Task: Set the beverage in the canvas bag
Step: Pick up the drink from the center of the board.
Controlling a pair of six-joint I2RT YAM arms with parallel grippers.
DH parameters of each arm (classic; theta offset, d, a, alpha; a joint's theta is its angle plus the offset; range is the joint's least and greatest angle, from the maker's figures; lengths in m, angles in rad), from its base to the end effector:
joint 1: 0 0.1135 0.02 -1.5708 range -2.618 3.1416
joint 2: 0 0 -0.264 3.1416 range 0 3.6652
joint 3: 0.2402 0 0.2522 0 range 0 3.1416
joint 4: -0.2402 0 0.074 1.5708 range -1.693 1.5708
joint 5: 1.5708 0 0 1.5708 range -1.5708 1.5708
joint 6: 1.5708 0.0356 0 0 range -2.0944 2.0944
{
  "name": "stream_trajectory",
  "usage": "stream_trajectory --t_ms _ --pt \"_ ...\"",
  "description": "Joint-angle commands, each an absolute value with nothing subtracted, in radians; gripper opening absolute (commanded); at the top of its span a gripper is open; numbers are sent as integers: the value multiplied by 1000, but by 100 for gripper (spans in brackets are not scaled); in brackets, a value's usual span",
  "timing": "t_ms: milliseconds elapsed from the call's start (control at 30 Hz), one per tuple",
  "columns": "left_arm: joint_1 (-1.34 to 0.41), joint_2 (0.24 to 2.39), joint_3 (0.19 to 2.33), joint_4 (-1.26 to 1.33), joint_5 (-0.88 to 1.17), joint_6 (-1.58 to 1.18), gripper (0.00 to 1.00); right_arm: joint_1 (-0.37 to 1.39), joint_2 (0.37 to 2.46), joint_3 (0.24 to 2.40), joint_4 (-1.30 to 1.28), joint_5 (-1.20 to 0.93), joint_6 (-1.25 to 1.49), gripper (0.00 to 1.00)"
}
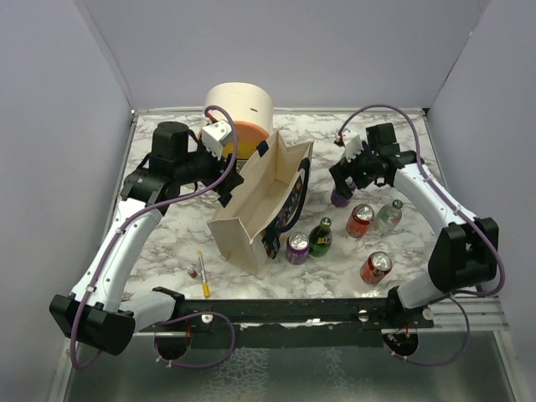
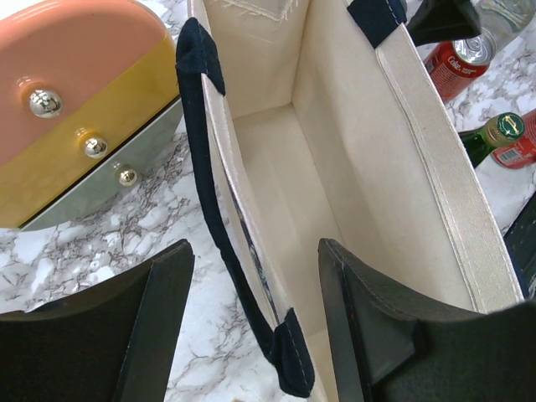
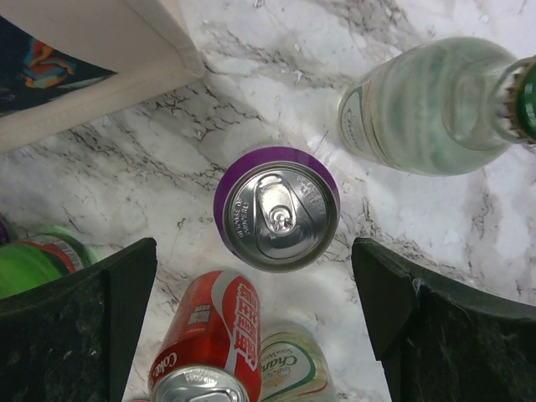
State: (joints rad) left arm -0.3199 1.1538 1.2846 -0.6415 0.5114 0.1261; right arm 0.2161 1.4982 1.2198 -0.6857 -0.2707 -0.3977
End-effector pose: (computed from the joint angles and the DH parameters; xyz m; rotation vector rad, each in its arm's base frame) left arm 0.2221 -0.0919 0.3950 0.7594 1.9292 -0.6494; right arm 0.3053 0.0768 0.2782 -0.8575 2.3530 0.2683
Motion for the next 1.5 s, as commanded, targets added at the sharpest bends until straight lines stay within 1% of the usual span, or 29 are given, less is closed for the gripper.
stream_trajectory --t_ms 0,133,367,567,633,767,867,933,1000,1100,1267,1367,1433,1467 --pt "-316 1163 1313 -610 504 153 64 216 1582 1241 -667 -237 -392 100" --pt "-317 1170 1318 -606 494 156 65 216 1636 1256 -662 -264 -394 99" --pt "-316 1177 1314 -600 484 163 66 216 1670 1266 -640 -282 -392 90" --pt "-316 1177 1298 -595 477 171 66 216 1694 1274 -620 -279 -386 89" --pt "-316 1175 1296 -594 475 174 66 216 1699 1280 -622 -281 -384 86" --pt "-316 1172 1289 -593 467 177 67 216 1689 1282 -613 -278 -381 72" --pt "-316 1175 1286 -587 437 175 68 216 1667 1288 -615 -284 -381 59" --pt "-317 1179 1283 -585 399 172 70 216 1641 1297 -623 -305 -390 48" --pt "-317 1188 1281 -583 374 169 72 216 1606 1300 -620 -321 -395 40" --pt "-317 1206 1284 -590 369 169 75 216 1540 1312 -614 -332 -389 32" --pt "-317 1219 1299 -616 446 173 78 216 1436 1413 -655 -375 -385 23" --pt "-318 1217 1301 -616 486 165 80 217 1398 1503 -691 -428 -382 7" --pt "-318 1218 1292 -611 503 164 80 221 1385 1572 -705 -472 -379 1" --pt "-318 1219 1286 -606 504 161 80 226 1382 1600 -708 -498 -380 1"
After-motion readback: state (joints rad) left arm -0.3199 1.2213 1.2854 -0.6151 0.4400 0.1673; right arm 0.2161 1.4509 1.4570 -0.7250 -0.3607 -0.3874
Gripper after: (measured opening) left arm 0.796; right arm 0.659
